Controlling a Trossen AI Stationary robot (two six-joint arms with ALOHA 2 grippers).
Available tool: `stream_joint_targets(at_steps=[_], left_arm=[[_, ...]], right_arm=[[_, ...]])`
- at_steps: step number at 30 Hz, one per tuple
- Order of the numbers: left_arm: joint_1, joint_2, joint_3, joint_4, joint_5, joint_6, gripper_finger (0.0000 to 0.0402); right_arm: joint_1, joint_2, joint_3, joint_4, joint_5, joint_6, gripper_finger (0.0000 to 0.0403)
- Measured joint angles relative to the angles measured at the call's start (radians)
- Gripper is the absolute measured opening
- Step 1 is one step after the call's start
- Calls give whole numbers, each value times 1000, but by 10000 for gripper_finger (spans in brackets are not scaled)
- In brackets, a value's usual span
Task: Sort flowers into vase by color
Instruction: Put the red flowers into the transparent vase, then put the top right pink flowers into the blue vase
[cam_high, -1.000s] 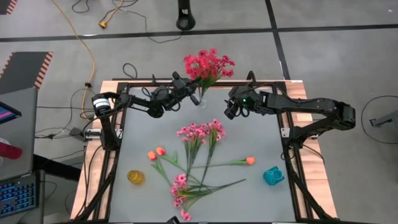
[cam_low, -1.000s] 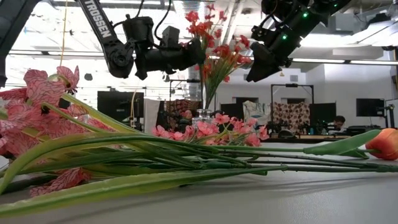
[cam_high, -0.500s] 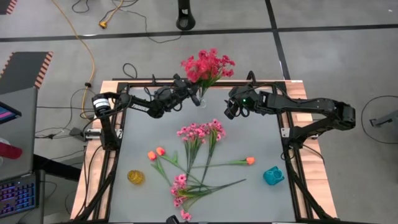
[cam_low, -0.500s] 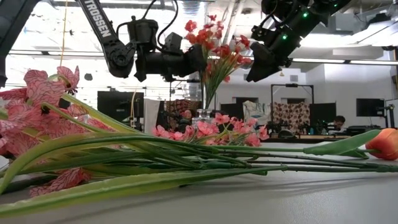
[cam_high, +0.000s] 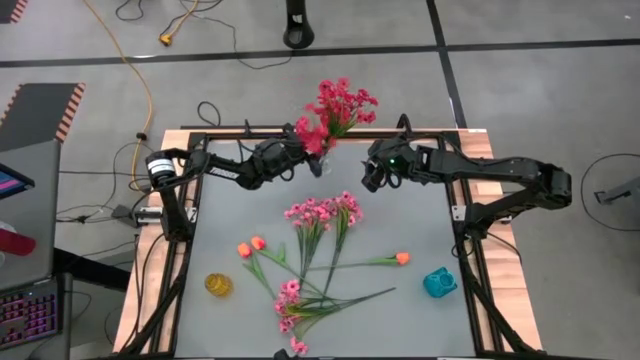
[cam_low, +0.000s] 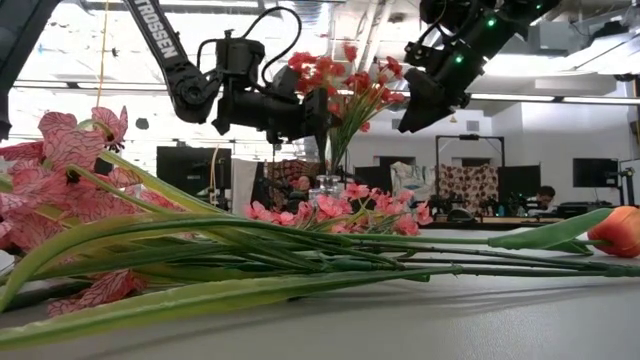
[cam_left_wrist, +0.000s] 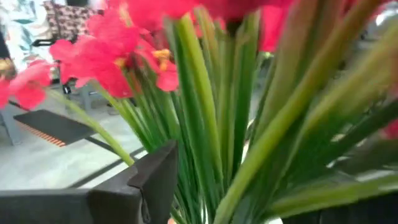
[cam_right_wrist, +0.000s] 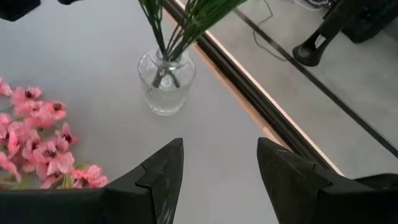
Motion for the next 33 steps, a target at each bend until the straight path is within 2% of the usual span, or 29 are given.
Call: stream_joint_targets(at_steps=[4,10,24,33], left_arm=[[-1,-75,0,-163,-9,25,215],[4,-213,0,-452,-19,58,215],[4,-533,0,-881,-49,198,215],[4,-733,0,-1207,-79,209,215]], right_arm=[[0,0,38,-78,1,40,230],[0,0,62,-74,1,43,230],[53,-6,66,-75,0,83,230],[137,-6,66,-98,-6,261,230]])
